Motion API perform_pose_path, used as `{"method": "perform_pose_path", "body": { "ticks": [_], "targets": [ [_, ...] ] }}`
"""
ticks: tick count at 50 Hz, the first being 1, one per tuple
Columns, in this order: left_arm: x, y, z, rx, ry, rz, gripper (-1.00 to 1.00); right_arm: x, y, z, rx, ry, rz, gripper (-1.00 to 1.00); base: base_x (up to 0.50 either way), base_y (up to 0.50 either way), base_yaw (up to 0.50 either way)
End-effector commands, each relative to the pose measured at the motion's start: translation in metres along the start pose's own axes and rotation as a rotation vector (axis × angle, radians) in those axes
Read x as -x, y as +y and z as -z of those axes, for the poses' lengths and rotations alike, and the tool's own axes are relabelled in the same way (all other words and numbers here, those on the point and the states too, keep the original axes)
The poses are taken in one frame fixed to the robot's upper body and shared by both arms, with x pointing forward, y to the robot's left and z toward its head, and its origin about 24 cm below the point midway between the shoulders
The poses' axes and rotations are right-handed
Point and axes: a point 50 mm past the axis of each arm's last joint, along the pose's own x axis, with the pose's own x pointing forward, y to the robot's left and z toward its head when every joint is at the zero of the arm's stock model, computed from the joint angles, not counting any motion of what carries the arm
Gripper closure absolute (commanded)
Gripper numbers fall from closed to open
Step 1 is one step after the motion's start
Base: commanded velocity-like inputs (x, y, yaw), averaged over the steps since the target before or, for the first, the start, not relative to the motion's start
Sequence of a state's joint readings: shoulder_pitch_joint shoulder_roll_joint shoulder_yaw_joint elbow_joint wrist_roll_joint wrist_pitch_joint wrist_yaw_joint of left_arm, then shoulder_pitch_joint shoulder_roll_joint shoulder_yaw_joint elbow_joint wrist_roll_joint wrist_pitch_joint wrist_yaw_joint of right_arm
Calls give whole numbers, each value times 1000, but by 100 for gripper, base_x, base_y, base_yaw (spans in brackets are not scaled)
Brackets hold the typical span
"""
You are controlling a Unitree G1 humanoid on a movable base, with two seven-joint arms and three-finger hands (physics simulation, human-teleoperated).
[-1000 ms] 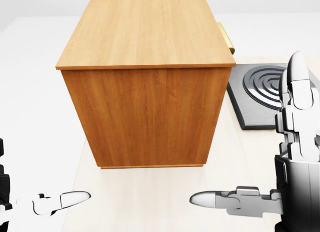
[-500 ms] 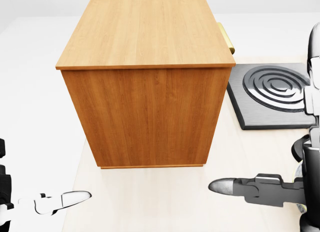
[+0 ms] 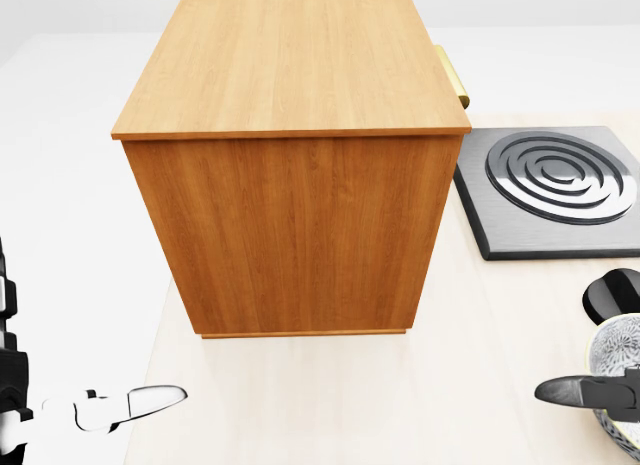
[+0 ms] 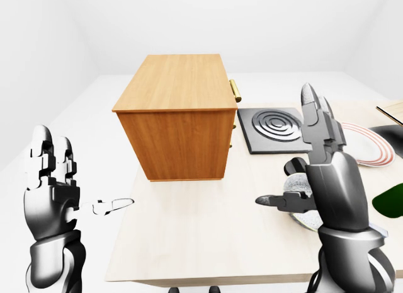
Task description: Put the bowl on the top of the cabinet.
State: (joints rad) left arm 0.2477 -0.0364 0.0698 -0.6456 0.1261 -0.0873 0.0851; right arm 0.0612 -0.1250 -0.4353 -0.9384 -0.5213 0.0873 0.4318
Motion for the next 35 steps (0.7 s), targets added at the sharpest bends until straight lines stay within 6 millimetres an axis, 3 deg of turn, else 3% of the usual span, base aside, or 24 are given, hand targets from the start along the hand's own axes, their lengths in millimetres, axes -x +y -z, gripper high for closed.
{"method": "perform_pose_path", "body": {
  "ticks": [1, 11, 35],
  "targets": [
    [0, 0, 0, 1, 0, 1, -100, 10, -8, 23, 113, 148, -111, -100, 0, 0, 0],
    [1, 0, 0, 1, 1, 1, -100, 33, 14, 58, 100, 368, -279, -100, 0, 0, 0],
    [0, 0, -1, 0, -5, 2, -100, 61, 42, 104, 141, 537, -434, -100, 0, 0, 0]
  ]
}}
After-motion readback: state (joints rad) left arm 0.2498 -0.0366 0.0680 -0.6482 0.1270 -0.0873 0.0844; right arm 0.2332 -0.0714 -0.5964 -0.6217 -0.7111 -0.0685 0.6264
